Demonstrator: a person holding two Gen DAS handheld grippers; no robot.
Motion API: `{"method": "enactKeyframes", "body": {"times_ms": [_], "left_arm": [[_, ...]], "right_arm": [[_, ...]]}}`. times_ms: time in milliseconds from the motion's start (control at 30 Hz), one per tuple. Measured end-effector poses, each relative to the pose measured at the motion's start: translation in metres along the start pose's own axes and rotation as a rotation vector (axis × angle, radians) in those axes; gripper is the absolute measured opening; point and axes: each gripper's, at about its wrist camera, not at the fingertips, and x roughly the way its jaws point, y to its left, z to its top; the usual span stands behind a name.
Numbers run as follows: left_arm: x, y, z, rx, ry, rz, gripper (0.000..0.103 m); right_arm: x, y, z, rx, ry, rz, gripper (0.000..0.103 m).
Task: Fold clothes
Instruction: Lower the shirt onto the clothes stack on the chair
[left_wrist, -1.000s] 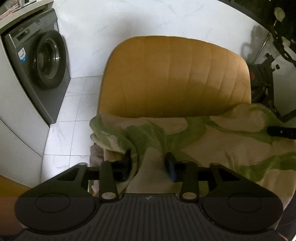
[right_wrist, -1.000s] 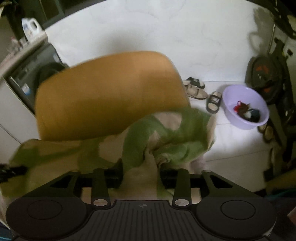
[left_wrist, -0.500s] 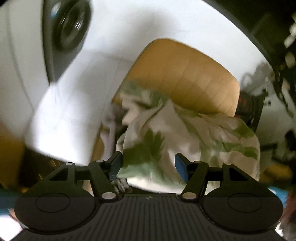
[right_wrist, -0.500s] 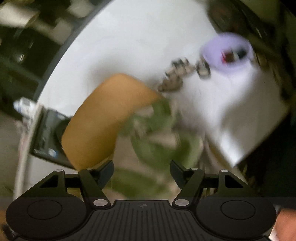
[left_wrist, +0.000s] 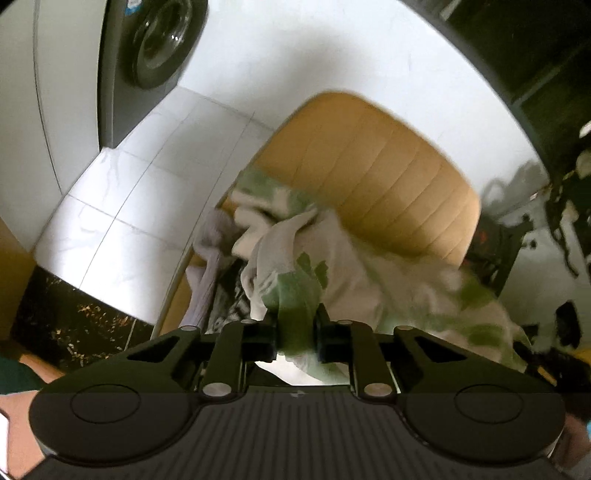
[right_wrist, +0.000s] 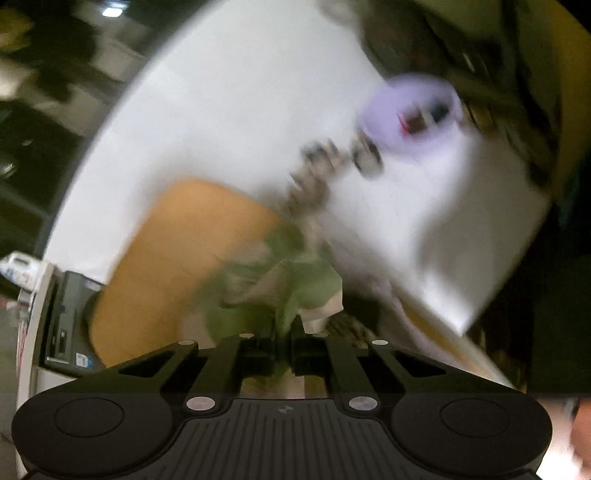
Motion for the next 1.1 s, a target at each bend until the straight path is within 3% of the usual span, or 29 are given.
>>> {"method": "enactKeyframes", "body": {"times_ms": [100, 167, 267, 400, 467, 567, 633, 700, 867, 933, 1033, 1100], "left_arm": [[-0.019, -0.005, 0.003, 0.026, -0.073, -0.007, 0.012], [-0.015, 0.001, -0.003, 0.033, -0.060, 0.016, 0.012], [0.009, 0.024, -0.019, -0.043, 0.048, 0.038, 0.012], [0.017, 0.025, -0.028, -0.015, 0.078, 0.062, 0.017], [0.015, 0.024, -0.025, -0.012, 0.080, 0.074, 0.029], [0.009, 0.020, -0.020, 0.025, 0.081, 0.127, 0.053], [0.000, 0.012, -0.015, 0.088, 0.051, 0.146, 0.055], [-0.010, 0.001, -0.008, 0.172, 0.006, 0.161, 0.056], [-0.025, -0.041, 0.006, 0.413, -0.144, 0.106, 0.076], [-0.012, -0.056, 0.008, 0.514, -0.137, 0.070, 0.077], [0.025, -0.062, 0.006, 0.570, -0.061, 0.019, 0.077], [0.051, -0.060, 0.001, 0.606, 0.011, 0.042, 0.077]], "right_arm": [[-0.044, 0.022, -0.005, -0.072, -0.099, 0.023, 0.005], [-0.063, 0.017, -0.009, -0.058, -0.140, -0.004, 0.005], [-0.051, -0.019, -0.027, 0.030, -0.065, -0.094, 0.005], [-0.029, -0.056, -0.053, 0.096, 0.018, -0.178, 0.006], [-0.029, -0.056, -0.055, 0.081, 0.010, -0.178, 0.010], [-0.034, -0.052, -0.053, 0.091, 0.003, -0.181, 0.030], [-0.037, -0.050, -0.054, 0.113, 0.003, -0.183, 0.047], [-0.041, -0.041, -0.049, 0.072, -0.020, -0.193, 0.051], [-0.059, 0.003, -0.049, -0.157, -0.183, -0.235, 0.073], [-0.055, 0.017, -0.050, -0.255, -0.185, -0.214, 0.078], [-0.035, 0.034, -0.056, -0.366, -0.134, -0.199, 0.078], [-0.018, 0.042, -0.059, -0.417, -0.094, -0.200, 0.078]]}}
